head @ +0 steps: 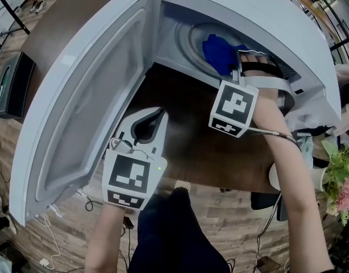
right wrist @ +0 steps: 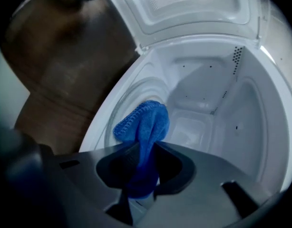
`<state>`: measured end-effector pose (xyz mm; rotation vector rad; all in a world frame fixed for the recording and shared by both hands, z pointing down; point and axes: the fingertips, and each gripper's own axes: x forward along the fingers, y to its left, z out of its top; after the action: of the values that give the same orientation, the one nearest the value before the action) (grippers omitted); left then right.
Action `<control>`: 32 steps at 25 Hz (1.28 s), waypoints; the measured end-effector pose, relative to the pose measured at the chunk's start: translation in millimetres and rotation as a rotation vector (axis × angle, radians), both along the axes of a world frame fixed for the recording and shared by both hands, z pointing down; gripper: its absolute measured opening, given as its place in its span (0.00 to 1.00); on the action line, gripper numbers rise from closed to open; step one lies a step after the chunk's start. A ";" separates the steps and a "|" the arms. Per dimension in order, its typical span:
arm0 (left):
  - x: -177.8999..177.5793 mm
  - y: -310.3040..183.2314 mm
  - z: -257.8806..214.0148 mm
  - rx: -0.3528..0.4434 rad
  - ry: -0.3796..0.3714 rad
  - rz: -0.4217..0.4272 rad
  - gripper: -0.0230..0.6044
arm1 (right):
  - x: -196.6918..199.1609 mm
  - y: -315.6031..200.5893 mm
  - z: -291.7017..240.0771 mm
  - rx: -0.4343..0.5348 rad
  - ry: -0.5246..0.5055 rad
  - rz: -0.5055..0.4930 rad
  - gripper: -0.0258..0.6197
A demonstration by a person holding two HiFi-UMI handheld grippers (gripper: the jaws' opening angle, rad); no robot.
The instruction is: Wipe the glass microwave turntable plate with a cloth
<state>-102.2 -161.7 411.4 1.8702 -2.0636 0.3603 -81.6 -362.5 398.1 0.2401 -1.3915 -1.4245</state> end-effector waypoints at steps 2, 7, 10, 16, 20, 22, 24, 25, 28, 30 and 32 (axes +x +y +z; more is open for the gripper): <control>-1.0 1.8 1.5 -0.004 0.003 -0.003 0.06 | -5.2 13.3 -4.2 -0.056 -0.063 -0.012 0.16; -3.1 4.4 3.8 -0.007 0.009 -0.011 0.06 | -19.3 50.2 -10.2 -0.118 -0.134 -0.078 0.16; -3.7 5.0 3.7 -0.006 0.012 -0.017 0.06 | -26.9 67.7 -5.2 -0.112 -0.116 -0.129 0.16; 0.1 4.1 4.5 -0.004 0.020 -0.015 0.06 | -24.4 63.1 6.0 -0.007 -0.029 -0.166 0.16; 4.2 2.6 5.4 -0.006 0.021 -0.004 0.06 | -12.7 57.9 9.7 0.019 -0.008 -0.168 0.16; 5.1 1.5 5.2 -0.004 0.023 -0.003 0.06 | -6.1 53.7 10.0 0.019 0.007 -0.157 0.16; 6.5 0.8 5.1 -0.004 0.023 -0.001 0.06 | -1.6 49.9 9.7 0.027 0.018 -0.150 0.16; 7.3 0.6 5.1 -0.004 0.022 0.001 0.06 | 0.8 48.1 9.7 0.033 0.024 -0.147 0.16; 7.8 0.0 5.4 -0.006 0.022 0.001 0.06 | 11.1 38.9 10.2 0.084 0.068 -0.140 0.16; 8.6 -1.2 5.4 -0.006 0.024 0.003 0.06 | 23.6 27.9 11.3 0.154 0.148 -0.127 0.16; 10.6 -2.7 5.8 -0.007 0.023 0.009 0.06 | 36.3 17.4 13.1 0.217 0.233 -0.111 0.16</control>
<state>-91.6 -164.4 417.2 1.8719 -2.0368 0.3457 -45.2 -345.2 411.2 0.1314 -1.0756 -1.6419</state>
